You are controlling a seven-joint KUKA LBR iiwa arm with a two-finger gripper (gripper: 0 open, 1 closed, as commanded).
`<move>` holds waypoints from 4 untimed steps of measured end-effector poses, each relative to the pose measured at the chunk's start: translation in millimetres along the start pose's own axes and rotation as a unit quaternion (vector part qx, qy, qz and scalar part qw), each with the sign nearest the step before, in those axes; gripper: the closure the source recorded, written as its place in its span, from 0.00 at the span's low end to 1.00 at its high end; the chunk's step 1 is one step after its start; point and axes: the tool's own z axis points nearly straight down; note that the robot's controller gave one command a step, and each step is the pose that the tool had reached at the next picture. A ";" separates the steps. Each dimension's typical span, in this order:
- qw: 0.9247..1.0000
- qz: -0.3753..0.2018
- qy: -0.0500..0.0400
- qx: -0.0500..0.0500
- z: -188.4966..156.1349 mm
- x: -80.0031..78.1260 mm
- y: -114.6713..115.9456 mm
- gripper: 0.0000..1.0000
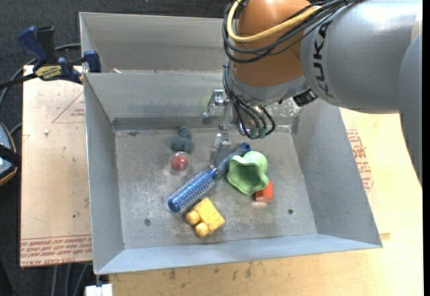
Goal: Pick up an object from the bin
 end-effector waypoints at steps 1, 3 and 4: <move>1.000 0.003 -0.014 -0.003 123.2 52.6 -52.0 0.00; 0.999 -0.041 -0.001 0.000 105.0 56.9 -56.4 1.00; 0.999 -0.033 -0.004 0.001 -16.5 73.9 -67.4 1.00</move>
Offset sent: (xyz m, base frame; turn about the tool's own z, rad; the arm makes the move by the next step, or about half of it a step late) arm -0.0597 -0.0539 -0.1286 0.0029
